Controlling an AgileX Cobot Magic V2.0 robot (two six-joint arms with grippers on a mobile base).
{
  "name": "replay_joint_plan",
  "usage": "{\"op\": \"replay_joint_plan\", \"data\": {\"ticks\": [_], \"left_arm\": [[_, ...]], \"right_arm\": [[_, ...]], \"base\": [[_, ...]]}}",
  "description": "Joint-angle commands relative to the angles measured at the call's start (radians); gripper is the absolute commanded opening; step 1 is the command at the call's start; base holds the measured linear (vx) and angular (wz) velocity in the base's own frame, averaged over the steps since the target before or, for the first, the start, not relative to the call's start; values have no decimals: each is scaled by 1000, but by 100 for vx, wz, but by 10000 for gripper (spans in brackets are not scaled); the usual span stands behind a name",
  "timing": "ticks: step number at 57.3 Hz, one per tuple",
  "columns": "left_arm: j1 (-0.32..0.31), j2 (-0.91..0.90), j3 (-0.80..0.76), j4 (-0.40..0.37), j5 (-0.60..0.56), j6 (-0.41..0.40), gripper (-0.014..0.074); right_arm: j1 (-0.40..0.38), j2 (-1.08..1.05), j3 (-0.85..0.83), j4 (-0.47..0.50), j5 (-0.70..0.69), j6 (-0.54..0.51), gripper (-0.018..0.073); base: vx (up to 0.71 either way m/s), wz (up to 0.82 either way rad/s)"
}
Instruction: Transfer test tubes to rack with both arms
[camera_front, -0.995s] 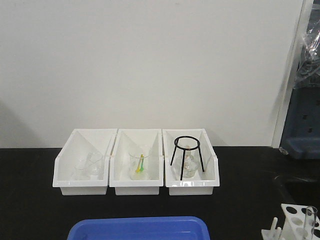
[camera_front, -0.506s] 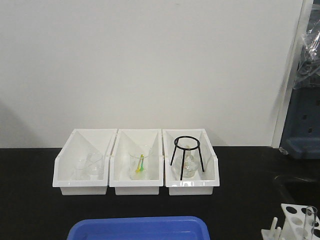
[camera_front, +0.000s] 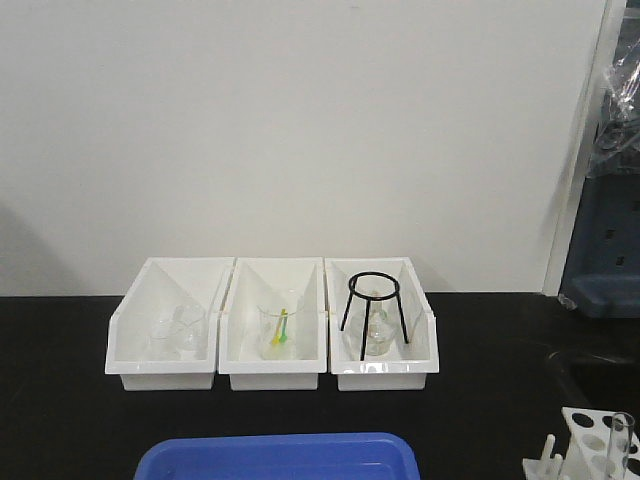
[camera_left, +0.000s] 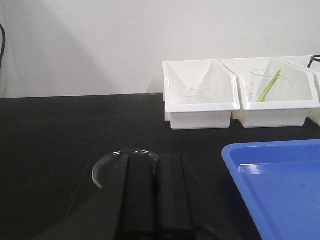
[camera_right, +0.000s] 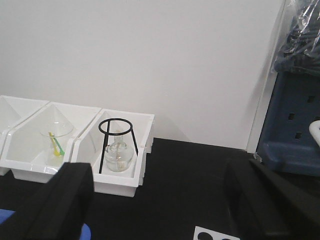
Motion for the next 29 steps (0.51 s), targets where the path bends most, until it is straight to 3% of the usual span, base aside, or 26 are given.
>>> {"op": "replay_joint_plan", "data": {"ticks": [1, 29], "left_arm": [[3, -11, -25, -13, -86, -8, -6], [3, -11, -25, -13, -86, -8, -6]], "right_arm": [[-5, -1, -36, -5, -76, -8, 577], [-5, -1, -36, -5, -76, -8, 577]], "base": [[0, 0], [0, 0]]}}
